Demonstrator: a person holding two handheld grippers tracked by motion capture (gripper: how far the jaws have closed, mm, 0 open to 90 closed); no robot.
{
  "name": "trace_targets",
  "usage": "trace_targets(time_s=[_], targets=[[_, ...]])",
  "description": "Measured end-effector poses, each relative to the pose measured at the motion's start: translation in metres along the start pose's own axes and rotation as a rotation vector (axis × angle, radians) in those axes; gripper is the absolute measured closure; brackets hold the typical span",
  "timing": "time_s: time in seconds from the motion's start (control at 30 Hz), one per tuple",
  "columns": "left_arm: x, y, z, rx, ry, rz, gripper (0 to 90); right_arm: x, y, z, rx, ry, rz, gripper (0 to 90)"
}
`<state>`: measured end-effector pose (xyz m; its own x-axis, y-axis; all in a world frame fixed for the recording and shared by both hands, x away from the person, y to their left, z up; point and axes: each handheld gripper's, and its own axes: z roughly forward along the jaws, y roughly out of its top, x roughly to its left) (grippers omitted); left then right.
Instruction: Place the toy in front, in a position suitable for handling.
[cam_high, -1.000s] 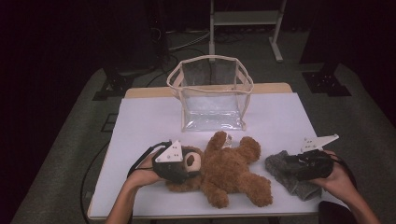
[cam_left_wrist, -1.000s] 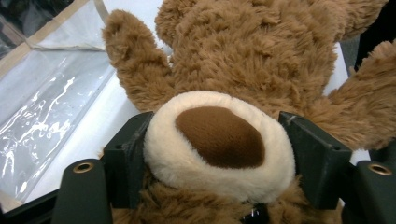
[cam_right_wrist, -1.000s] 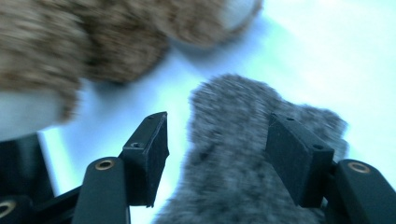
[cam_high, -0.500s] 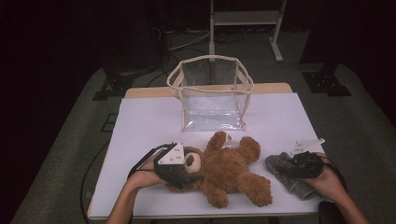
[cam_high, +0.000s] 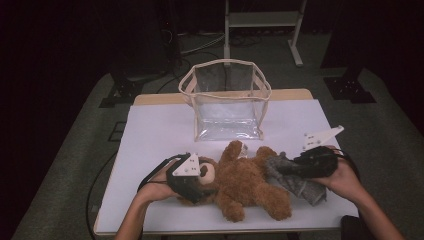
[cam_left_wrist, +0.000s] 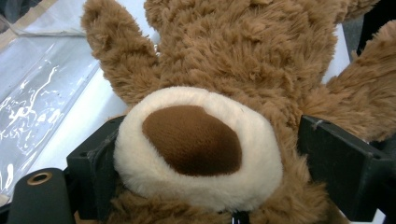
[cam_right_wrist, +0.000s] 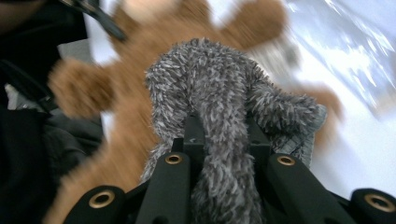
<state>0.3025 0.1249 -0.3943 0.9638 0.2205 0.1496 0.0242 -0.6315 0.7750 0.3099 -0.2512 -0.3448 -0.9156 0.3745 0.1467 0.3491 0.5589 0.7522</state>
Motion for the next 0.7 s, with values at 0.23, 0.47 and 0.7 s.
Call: trace_targets(time_s=[0.23, 0.47, 0.7], targets=[[-0.001, 0.001, -0.002, 0.005, 0.002, -0.007, 13.9, 0.033, 0.041, 0.045, 0.045, 0.088, -0.152, 75.9], [0.002, 0.003, -0.011, -0.021, 0.008, 0.004, 20.7, 0.033, 0.02, 0.056, 0.05, 0.102, -0.13, 76.4], [0.003, -0.001, -0.018, -0.018, 0.012, -0.017, 29.4, 0.034, -0.004, 0.045, 0.056, 0.076, -0.08, 76.4]])
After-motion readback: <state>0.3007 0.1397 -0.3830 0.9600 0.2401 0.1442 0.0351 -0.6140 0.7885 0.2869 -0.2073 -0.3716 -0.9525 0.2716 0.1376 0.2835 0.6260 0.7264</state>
